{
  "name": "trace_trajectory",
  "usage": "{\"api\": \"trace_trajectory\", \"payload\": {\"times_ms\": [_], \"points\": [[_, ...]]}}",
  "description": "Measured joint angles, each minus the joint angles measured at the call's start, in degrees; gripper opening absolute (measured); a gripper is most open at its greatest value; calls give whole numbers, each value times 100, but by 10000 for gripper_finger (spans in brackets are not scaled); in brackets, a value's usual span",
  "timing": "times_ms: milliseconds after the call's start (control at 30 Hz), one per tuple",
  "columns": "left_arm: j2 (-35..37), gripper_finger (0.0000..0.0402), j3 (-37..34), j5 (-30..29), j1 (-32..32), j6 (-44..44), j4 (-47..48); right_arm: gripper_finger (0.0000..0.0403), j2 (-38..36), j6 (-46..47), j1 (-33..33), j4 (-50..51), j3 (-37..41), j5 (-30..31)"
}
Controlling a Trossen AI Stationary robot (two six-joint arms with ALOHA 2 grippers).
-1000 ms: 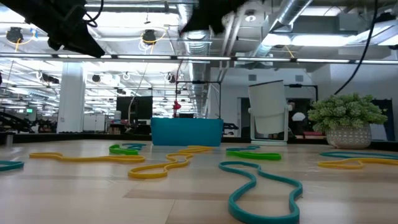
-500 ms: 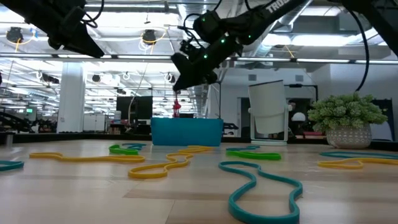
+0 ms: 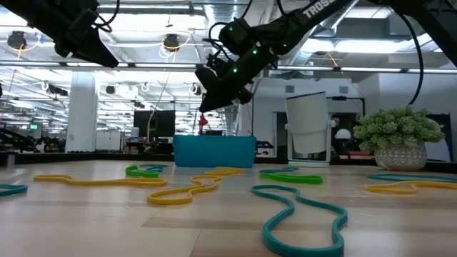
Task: Pick and place items into bin
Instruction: Put the red rubber band into the blue bin, then put the yellow rubber band into the blue bin
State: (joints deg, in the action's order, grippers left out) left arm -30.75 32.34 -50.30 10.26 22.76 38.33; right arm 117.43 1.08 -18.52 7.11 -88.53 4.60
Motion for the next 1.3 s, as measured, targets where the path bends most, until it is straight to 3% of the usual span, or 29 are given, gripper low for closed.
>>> {"api": "trace_trajectory", "payload": {"times_ms": [233,567,867,1300], "points": [[-1,103,0,0,0,6,-2,87,2,-4,67,60,0,-4],[0,103,0,0,0,36,-4,98,-172,-69,284,212,0,-22],[1,103,0,84,0,37,-34,98,-1325,-261,806,1888,-2,-24],[-288,103,2,1462,0,55,-997,98,-2489,616,1969,4355,0,-17]]}}
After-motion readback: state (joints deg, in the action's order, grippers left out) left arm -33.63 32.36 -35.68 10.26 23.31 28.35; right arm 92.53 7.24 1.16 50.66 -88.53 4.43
